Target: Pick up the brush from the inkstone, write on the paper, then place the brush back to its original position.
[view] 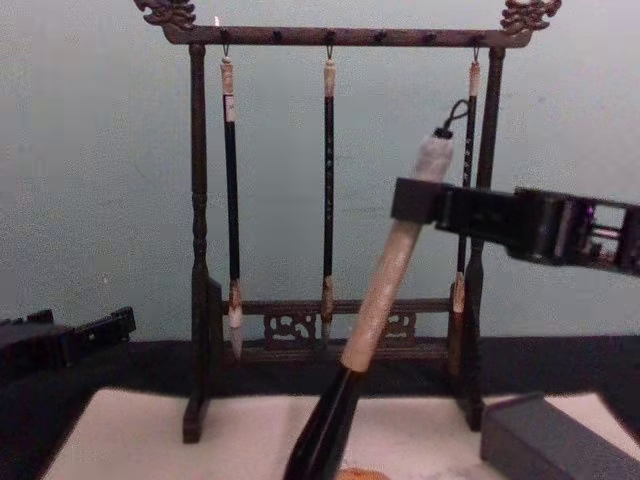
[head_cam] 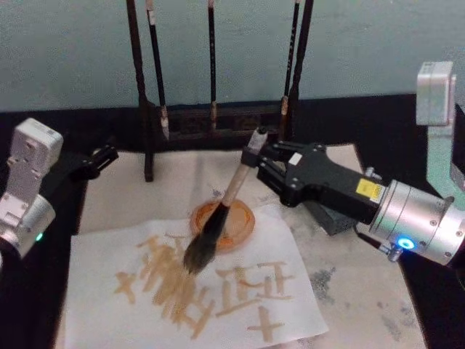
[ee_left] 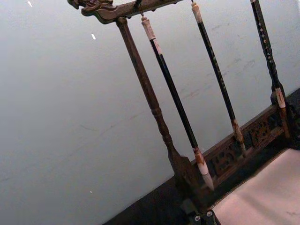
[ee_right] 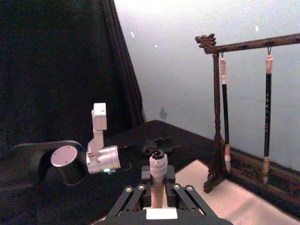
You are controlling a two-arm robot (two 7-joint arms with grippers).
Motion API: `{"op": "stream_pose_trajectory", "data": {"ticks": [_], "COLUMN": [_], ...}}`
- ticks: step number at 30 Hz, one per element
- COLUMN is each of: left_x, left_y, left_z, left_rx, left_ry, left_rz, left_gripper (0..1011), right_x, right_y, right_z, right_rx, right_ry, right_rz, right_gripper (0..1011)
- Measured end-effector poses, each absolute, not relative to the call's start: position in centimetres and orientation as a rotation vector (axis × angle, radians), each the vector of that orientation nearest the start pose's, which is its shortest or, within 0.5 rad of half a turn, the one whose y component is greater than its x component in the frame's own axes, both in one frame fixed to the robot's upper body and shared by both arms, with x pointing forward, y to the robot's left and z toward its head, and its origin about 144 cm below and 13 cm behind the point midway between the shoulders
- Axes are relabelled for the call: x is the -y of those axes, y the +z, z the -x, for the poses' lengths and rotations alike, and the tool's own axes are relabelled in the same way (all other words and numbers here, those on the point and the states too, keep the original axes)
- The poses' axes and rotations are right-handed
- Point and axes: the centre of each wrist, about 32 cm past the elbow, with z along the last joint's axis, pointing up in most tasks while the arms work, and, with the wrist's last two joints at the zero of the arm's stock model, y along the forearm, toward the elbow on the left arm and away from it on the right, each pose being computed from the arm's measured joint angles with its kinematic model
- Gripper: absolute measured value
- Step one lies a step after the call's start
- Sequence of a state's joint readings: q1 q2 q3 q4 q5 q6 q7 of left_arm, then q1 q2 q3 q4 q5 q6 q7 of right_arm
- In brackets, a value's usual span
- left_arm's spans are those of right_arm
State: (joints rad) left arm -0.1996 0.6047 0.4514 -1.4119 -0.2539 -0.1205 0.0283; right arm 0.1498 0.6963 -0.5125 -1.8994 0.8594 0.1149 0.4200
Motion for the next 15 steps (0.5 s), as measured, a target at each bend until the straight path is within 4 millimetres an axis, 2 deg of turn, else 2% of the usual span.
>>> {"op": "stream_pose_trajectory", "data": {"ticks": [15], "left_x": [-31.0], "left_y": [114.0], "left_z": [-48.9], "left_rx": [0.285], "left_ry": [1.248], "left_rz": [-0.304], "left_gripper": [1002], "right_x": [23.3], "right_y": [122.0], "right_z": [-44.4], "right_rx": [-0.210], "right_ry": [-0.544], "right_rz": [-0.098], "right_gripper": [173]}}
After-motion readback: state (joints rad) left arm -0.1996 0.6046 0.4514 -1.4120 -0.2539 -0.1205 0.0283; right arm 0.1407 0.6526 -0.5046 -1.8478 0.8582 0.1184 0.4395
